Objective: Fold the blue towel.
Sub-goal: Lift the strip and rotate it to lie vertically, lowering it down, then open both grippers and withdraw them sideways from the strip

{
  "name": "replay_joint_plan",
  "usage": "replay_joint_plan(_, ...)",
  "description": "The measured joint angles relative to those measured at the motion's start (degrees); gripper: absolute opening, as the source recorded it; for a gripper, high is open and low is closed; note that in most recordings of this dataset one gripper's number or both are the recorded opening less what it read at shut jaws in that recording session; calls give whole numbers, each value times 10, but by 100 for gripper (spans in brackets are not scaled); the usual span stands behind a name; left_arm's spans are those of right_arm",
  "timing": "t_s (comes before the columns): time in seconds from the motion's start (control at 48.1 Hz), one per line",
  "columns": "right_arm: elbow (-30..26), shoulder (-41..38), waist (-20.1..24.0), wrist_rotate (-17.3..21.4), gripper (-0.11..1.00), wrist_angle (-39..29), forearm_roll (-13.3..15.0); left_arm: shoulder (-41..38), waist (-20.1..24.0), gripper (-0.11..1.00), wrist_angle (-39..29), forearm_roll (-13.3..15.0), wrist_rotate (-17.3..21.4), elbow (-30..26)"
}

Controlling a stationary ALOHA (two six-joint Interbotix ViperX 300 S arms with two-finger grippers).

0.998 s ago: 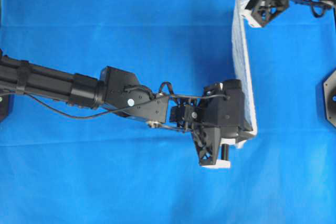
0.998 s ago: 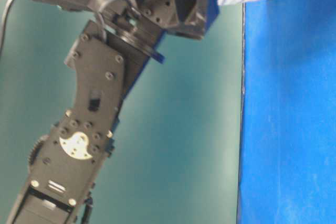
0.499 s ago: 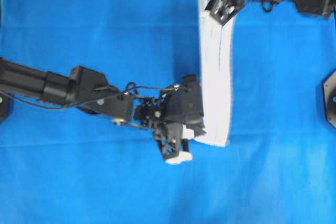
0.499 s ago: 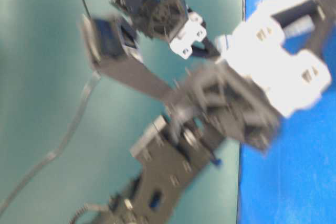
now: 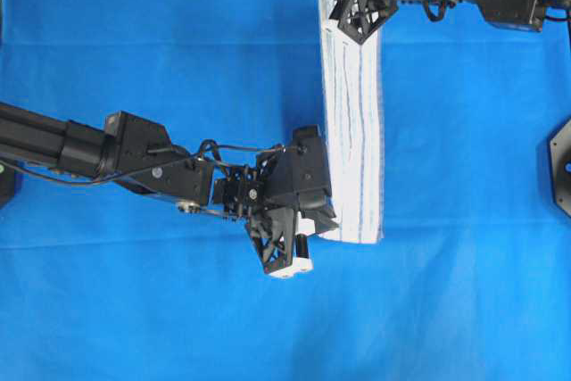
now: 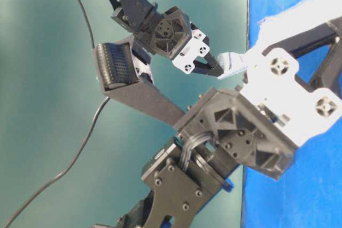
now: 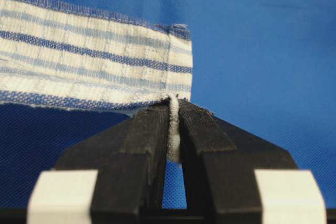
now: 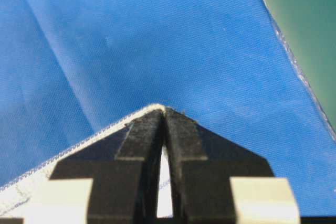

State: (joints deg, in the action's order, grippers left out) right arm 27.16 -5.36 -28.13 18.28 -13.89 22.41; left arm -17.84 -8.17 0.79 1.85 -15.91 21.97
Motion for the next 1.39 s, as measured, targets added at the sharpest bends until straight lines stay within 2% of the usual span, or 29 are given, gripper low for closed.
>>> replay_joint_plan(0.083,0,0,1,-1,10,0,0,0,0,4,1,0,0,3)
replay_joint_plan(0.145,0,0,1,-1,23,0,1,0,0,10,1,-1,0,3)
replay_joint_plan(0.208,0,0,0,-1,36,0,1,0,-2,25,0,0,0,3)
replay_joint_plan(0.312,0,0,-2,-1,51,0,1,4,-4,57,-12,-1,0,4)
replay_joint_plan(0.374,0,3,-1,-1,56,-1,1,13,-5,76,-28,0,2,10)
replay_joint_plan(0.436,0,13,0,-1,56,-2,1,27,-4,87,-46,0,5,16)
replay_joint_plan(0.644,23,71,5,-1,56,-4,1,98,7,84,-101,-1,8,62)
replay_joint_plan(0.873,81,162,19,-1,56,1,1,194,28,84,-97,-2,23,121)
replay_joint_plan(1.185,214,329,76,14,56,90,-3,276,95,84,45,-3,113,213)
replay_joint_plan(1.392,281,417,119,15,56,113,-18,324,135,84,116,-4,125,267)
